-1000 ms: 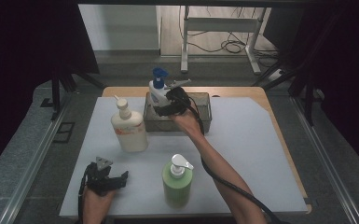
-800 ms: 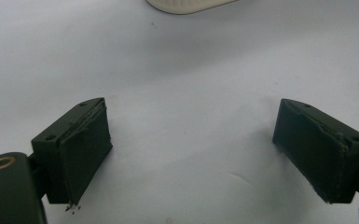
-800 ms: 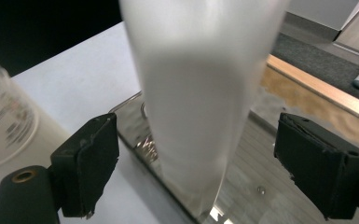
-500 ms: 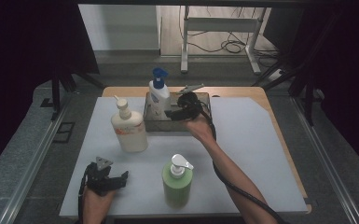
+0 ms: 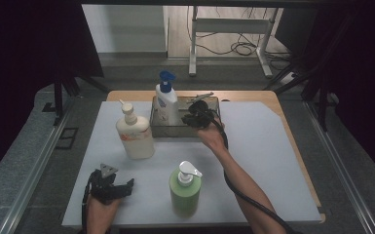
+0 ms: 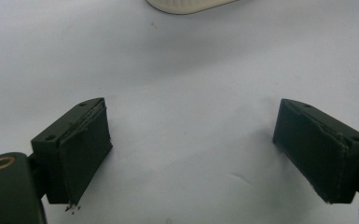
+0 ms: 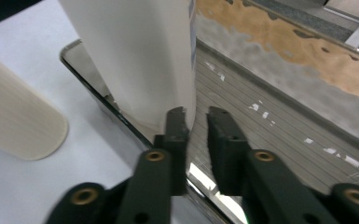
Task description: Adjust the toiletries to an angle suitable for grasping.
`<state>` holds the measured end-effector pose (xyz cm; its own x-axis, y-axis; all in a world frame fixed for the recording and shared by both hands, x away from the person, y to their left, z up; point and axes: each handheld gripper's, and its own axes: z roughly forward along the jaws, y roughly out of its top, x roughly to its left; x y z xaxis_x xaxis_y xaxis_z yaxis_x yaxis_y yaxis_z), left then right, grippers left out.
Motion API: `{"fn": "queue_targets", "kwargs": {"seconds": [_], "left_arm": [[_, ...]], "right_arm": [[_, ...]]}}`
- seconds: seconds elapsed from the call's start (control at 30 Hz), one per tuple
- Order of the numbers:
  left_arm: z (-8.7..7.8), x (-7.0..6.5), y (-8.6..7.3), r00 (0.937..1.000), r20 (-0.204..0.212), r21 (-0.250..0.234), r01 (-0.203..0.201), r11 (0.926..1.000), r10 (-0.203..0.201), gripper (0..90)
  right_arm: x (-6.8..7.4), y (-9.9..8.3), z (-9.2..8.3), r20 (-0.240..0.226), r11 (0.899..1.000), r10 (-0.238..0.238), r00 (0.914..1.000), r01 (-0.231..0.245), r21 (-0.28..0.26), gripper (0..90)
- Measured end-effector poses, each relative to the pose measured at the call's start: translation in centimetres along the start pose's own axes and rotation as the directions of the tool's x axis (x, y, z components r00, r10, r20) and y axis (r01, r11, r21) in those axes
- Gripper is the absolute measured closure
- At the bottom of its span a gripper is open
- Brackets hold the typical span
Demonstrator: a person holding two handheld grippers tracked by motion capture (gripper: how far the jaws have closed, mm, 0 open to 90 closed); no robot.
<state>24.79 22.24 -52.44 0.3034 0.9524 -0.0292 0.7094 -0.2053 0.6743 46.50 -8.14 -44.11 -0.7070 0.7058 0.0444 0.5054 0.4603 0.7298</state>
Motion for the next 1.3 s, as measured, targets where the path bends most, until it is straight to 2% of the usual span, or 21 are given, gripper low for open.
{"fn": "queue_targets", "kwargs": {"seconds": [0.13,0.33,0.63,0.83,1.3], "left_arm": [[0.0,0.0,0.0,1.0,0.0,0.002,0.0,1.0,0.0,10.3],[0.0,0.0,0.0,1.0,0.0,0.001,0.0,1.0,0.0,10.3],[0.0,0.0,0.0,1.0,0.001,0.0,0.001,1.0,-0.001,10.2],[0.0,0.0,0.0,1.0,0.0,0.001,-0.001,1.0,0.001,10.2],[0.0,0.0,0.1,1.0,0.0,0.001,0.0,1.0,0.0,10.1]], "right_arm": [[-0.1,0.0,1.0,0.016,0.999,0.026,0.9995,-0.027,0.018,89.5],[-0.2,0.3,2.4,0.05,0.996,0.041,0.9979,-0.045,0.075,90.0],[0.3,1.0,3.8,0.057,0.992,0.047,0.9973,-0.054,0.114,89.9],[0.0,0.9,4.2,0.047,0.989,0.081,0.9957,-0.086,0.119,89.8],[0.7,1.2,4.8,0.03,0.989,0.078,0.9965,-0.081,0.12,88.2]]}}
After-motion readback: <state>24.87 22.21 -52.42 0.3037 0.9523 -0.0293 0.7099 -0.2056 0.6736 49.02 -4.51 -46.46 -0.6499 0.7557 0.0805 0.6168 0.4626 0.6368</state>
